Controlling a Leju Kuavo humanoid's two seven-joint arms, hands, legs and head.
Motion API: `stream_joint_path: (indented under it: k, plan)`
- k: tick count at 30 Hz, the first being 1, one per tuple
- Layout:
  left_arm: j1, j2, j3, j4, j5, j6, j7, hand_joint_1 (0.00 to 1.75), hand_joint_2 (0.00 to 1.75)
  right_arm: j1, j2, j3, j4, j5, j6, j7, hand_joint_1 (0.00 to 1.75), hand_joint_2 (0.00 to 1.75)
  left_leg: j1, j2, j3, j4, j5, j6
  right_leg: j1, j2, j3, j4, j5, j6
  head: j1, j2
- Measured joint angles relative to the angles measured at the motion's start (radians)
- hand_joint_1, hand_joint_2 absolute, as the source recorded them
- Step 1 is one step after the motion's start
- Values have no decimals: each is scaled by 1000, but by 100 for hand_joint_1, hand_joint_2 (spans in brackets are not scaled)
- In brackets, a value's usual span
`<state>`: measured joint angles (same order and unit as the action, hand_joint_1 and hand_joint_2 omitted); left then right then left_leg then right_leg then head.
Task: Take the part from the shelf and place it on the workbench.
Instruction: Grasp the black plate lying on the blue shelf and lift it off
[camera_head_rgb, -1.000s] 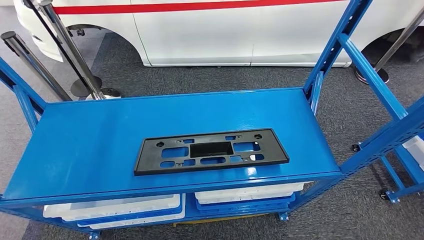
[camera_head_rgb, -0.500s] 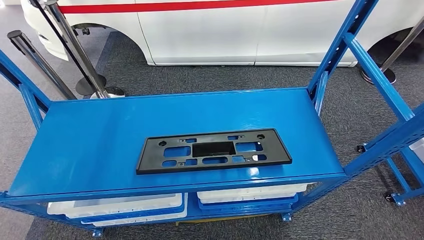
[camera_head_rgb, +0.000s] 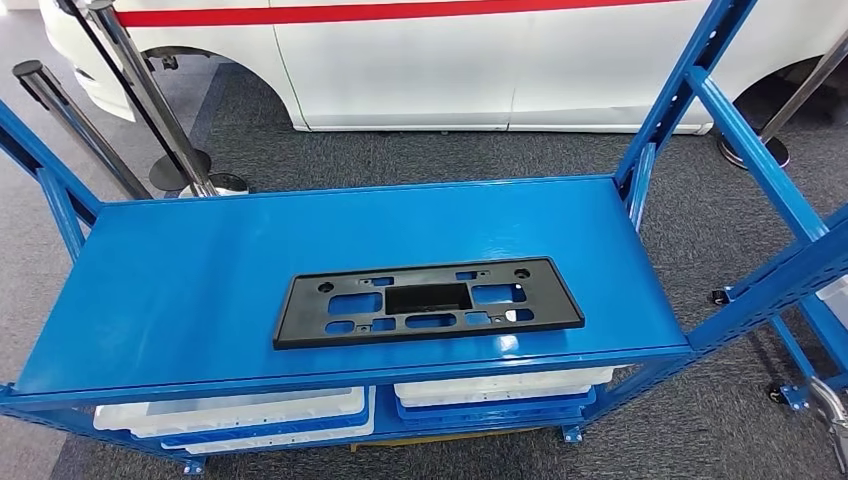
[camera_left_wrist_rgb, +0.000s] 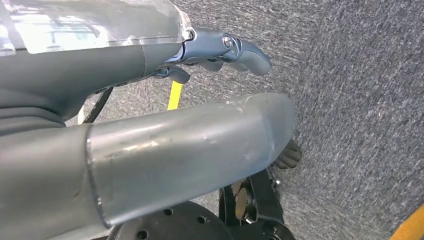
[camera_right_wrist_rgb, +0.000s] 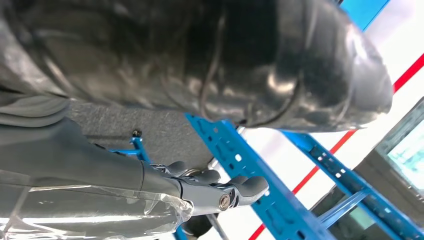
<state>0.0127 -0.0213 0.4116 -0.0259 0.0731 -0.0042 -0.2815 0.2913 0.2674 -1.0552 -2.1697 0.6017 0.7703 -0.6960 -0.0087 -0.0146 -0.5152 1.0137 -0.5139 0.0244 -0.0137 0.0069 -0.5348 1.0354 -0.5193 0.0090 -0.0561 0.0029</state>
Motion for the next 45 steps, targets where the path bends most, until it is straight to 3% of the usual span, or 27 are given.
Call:
stream_joint_path:
  k: [20, 23, 26, 28, 30, 33, 35, 38, 40, 45]
  plan:
    - [-2, -1, -7, 1, 39, 14, 0, 0, 0, 54, 1, 67, -37, -51, -30, 2, 0, 0, 0, 0, 0, 0, 0, 0, 0, 0, 0, 0, 0, 0, 0, 0]
    - [-2, -1, -25, 1, 57, 15, 0, 0, 0, 98, -2, 118, -63, -82, -79, 2, 0, 0, 0, 0, -1, 0, 0, 0, 0, 0, 0, 0, 0, 0, 0, 0]
    - [-4, -1, -46, 1, 86, 17, 1, 0, 0, 167, -33, 207, -92, -120, -191, 16, 0, 0, 0, 0, -2, 0, 0, 0, 0, 0, 0, 0, 0, 0, 0, 0]
    - [-5, -1, -61, 1, 113, 23, 15, 0, 0, 229, -96, 301, -111, -152, -347, 60, 0, 0, 0, 0, -4, -1, -1, 0, 0, 0, 0, 0, 0, 0, 0, 0]
    - [-5, 1, -79, 0, 142, 29, 45, 0, 0, 294, -210, 429, -126, -183, -612, 154, 0, 0, 0, 1, -6, -1, -1, 0, -1, 1, 1, 0, -1, 0, 0, 0]
    - [-2, 3, -112, -13, 175, 30, 92, 0, 0, 360, -474, 693, -137, -194, -1069, 328, 0, 0, -1, 4, -5, -1, -1, 1, -1, 4, 1, -1, 0, 1, 0, 0]
    - [0, 3, -131, -27, 185, 31, 110, 0, 0, 379, -637, 870, -137, -192, -1243, 398, 0, 0, -1, 5, -3, 0, -1, 1, -1, 5, 1, -2, 1, 1, 0, 0]
    - [4, 3, -152, -41, 188, 32, 120, 0, 0, 389, -814, 1074, -137, -194, -1312, 429, 0, 0, -1, 3, -3, 0, -1, 2, -1, 3, 2, -3, 1, 2, 0, 0]
    - [8, 3, -164, -46, 188, 31, 123, 0, 0, 386, -900, 1173, -137, -198, -1331, 436, 0, 0, -1, 3, -3, 0, -1, 2, -1, 3, 3, -3, 1, 2, 0, 0]
    - [13, 3, -186, -53, 181, 22, 124, 0, 0, 350, -1023, 1331, -137, -214, -1340, 439, 0, 0, -1, 4, -1, 0, -1, 2, 0, 3, 2, -2, 1, 1, 0, 0]
